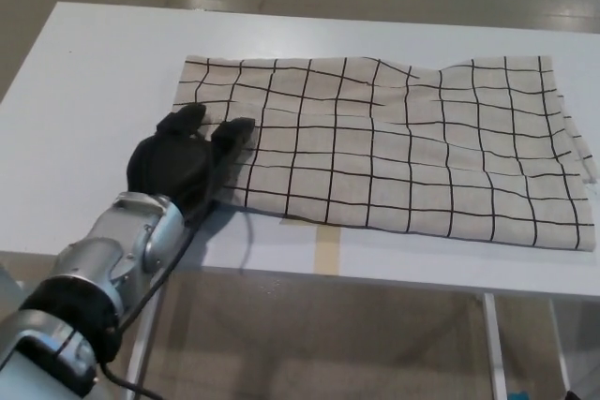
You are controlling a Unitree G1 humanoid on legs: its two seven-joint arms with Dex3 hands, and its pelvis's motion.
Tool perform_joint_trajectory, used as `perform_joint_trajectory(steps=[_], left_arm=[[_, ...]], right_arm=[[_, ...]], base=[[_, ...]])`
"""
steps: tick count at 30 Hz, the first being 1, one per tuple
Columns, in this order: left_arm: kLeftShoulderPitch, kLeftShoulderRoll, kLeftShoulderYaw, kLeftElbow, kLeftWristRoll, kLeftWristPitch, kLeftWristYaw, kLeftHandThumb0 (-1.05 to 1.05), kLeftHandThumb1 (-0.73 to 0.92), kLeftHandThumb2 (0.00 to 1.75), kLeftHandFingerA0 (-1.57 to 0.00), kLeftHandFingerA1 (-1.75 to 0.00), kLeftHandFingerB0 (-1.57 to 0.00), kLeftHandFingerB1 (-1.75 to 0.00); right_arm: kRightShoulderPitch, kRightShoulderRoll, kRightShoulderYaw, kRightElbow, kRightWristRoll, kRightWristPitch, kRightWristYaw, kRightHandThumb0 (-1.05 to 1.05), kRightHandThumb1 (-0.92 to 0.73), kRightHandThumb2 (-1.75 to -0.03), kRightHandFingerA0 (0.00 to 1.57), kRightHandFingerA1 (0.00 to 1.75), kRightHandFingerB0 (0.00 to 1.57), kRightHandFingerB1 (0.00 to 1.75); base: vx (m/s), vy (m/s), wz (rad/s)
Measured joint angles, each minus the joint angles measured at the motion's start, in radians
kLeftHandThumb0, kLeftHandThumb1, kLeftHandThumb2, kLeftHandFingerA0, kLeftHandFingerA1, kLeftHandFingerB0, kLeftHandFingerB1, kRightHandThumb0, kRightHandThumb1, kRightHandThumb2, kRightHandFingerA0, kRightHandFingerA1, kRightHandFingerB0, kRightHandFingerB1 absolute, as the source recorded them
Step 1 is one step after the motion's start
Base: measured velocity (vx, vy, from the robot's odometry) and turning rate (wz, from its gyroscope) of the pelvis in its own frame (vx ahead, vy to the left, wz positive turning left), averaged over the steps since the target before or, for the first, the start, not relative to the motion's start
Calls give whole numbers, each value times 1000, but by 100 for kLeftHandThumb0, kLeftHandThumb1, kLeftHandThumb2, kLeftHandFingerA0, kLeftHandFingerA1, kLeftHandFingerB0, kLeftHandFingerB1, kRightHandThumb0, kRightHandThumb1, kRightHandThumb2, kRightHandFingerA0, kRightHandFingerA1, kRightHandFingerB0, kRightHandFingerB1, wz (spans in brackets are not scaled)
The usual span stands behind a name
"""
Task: Use the left hand to fold a white towel with checkered patterns in half.
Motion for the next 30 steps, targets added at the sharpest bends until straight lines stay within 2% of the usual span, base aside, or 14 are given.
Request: perform_joint_trajectory(steps=[3, 4, 7, 8, 9, 10, 11, 12, 14, 16, 19, 25, 29, 30], left_arm=[[-13, -23, -18, 29, 5, 6, 21, -30, 50, 77, 0, -7, 0, -24], [-24, -38, -31, 52, 10, 9, 36, -32, 57, 57, 0, -11, 0, -26], [-41, -64, -53, 92, 15, 14, 56, -37, 48, 72, -2, -11, -3, -28], [-49, -75, -68, 110, 19, 18, 65, -37, 55, 56, -5, -23, -11, -29], [-55, -80, -78, 122, 22, 21, 70, -39, 55, 58, -48, -40, -55, -42], [-59, -84, -84, 130, 24, 23, 74, -39, 57, 57, -73, -85, -74, -82], [-72, -100, -112, 158, 32, 37, 81, -39, 57, 57, -73, -85, -74, -82], [-75, -104, -120, 167, 36, 42, 83, -32, 57, 55, -71, -175, -67, -166], [-89, -119, -144, 193, 44, 62, 89, -31, 59, 53, -70, -175, -60, -175], [-101, -127, -148, 209, 46, 78, 91, -30, 60, 53, -64, -175, -52, -175], [-107, -137, -144, 227, 43, 101, 93, -28, 55, 56, -79, -165, -94, -59], [-104, -102, -158, 234, 43, 99, 111, -35, 48, 60, -88, -156, -100, -70], [-101, -56, -162, 240, 43, 92, 116, -36, 51, 57, -80, -160, -84, -52], [-100, -21, -156, 245, 40, 82, 116, -26, 54, 57, -80, -166, -96, -57]], right_arm=[[0, 0, 1, -4, -8, 0, -7, -39, -82, -65, 24, 40, 11, 30], [1, 0, 2, -11, -12, 0, -11, -39, -82, -65, 24, 40, 11, 31], [3, 0, 2, -20, -13, 0, -16, -39, -82, -65, 25, 40, 11, 31], [4, 1, 2, -22, -13, 0, -17, -40, -82, -65, 25, 41, 12, 32], [4, 1, 2, -23, -13, 0, -18, -40, -82, -65, 25, 41, 12, 32], [4, 1, 2, -23, -13, 0, -18, -40, -82, -65, 25, 41, 12, 32], [7, 4, 3, -23, -13, 0, -19, -40, -82, -65, 25, 41, 12, 32], [8, 5, 3, -23, -13, 0, -19, -40, -82, -65, 26, 41, 12, 32], [15, 6, 5, -23, -14, 0, -19, -40, -82, -65, 26, 41, 12, 32], [17, 6, 5, -27, -14, 0, -20, -41, -82, -65, 26, 42, 12, 32], [17, 6, 5, -35, -13, 0, -20, -41, -82, -65, 25, 42, 13, 33], [10, 5, 5, -28, -7, 0, -11, -40, -82, -64, 27, 42, 16, 33], [12, 4, 3, -22, -6, 0, -10, -40, -82, -65, 27, 42, 17, 33], [9, 2, 1, -18, -5, 0, -9, -40, -82, -65, 27, 43, 17, 33]], base=[[0, 0, 0], [0, 0, 0], [0, 0, 0], [0, 0, 0], [0, 0, 0], [0, 0, 0], [0, 0, 0], [0, 0, 0], [0, 0, 0], [0, 0, 0], [0, 0, 0], [0, 0, 0], [0, 0, 0], [0, 0, 0]])
